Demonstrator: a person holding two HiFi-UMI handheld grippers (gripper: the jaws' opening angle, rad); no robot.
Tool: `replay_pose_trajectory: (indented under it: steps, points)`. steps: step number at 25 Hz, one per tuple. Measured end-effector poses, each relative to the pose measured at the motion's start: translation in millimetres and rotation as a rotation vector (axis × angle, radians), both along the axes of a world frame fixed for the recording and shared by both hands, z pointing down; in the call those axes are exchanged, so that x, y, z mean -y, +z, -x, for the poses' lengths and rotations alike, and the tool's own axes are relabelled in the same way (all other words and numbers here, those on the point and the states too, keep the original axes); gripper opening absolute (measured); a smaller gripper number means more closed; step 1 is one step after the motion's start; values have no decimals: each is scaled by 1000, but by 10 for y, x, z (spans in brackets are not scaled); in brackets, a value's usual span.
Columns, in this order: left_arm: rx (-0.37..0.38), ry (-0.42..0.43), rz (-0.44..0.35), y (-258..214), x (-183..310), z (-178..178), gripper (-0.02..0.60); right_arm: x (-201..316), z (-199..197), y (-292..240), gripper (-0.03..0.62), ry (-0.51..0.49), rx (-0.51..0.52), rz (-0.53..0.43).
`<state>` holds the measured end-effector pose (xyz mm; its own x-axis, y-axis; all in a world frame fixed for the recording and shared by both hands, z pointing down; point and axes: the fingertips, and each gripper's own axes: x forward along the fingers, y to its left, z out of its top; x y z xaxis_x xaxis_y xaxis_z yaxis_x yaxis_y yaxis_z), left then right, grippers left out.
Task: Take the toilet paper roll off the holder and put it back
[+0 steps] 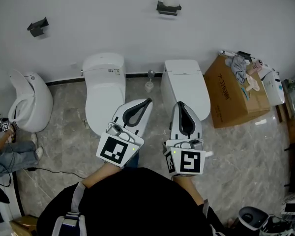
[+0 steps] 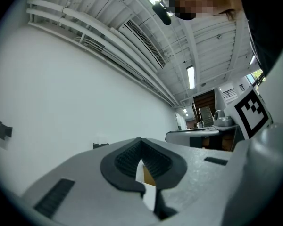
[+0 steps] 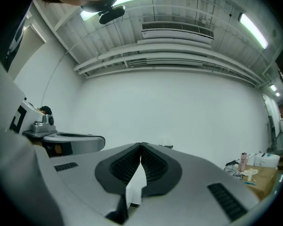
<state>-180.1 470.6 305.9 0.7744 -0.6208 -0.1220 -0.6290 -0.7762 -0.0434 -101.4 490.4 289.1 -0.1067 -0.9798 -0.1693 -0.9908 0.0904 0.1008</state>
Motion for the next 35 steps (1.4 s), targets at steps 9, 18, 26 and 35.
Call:
replay_pose_trajectory:
  steps: [9, 18, 26, 35]
  points:
    - [3, -2, 18, 93, 930, -156, 3, 930, -168, 87, 23, 13, 4, 11]
    - [11, 32, 11, 34, 1895, -284, 3, 1861, -298, 11, 23, 60, 1, 4]
    - [2, 72, 20, 79, 2433, -408, 3, 2377, -368, 79, 23, 80, 9, 14]
    - [14, 94, 58, 162, 2786, -551, 3, 2740, -477, 186, 23, 85, 26, 59]
